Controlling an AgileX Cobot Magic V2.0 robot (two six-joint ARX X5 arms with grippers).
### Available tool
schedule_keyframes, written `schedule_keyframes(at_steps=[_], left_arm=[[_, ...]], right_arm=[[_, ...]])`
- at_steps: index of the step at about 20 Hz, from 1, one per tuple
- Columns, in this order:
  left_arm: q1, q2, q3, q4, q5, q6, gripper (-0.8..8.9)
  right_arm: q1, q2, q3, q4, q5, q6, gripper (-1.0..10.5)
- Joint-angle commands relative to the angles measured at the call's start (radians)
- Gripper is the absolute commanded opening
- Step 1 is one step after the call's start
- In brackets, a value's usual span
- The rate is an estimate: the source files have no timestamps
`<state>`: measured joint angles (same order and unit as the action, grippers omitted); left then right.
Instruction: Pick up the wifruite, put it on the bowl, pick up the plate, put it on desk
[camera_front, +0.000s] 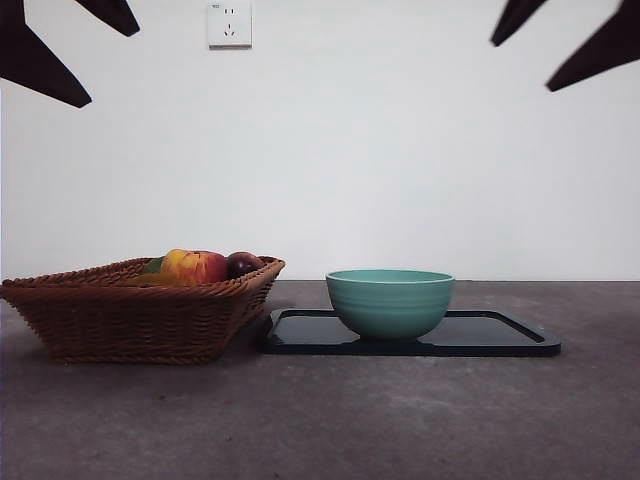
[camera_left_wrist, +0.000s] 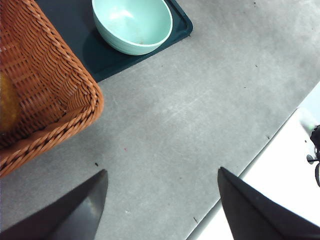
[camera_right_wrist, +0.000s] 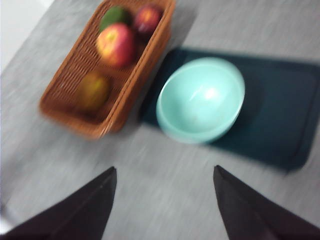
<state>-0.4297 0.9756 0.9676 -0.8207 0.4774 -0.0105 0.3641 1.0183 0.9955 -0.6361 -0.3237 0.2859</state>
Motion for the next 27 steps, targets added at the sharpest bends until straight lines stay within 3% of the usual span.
schedule_keyframes(at_steps=[1,8,22,27], left_arm=[[-0.005,0.006,0.011,0.005,0.006,0.022,3.48],[-0.005,0.006,0.011,0.005,0.006,0.022,3.48],[-0.005,0.006,0.011,0.005,0.005,0.022,3.47],[-0.005,0.006,0.011,0.005,0.005,0.022,3.47]], right_arm=[[-0.018,0.143,0.105,0.012,0.014,-0.050,3.1],[-0.046,0.481,0.288,0.016,0.067,-0.117,3.1],[-0.022,0.807,0.298,0.159,0.098,-0.118,3.1],[-0.019,0.836,0.298,0.187,0.135,-0.119,0.8]])
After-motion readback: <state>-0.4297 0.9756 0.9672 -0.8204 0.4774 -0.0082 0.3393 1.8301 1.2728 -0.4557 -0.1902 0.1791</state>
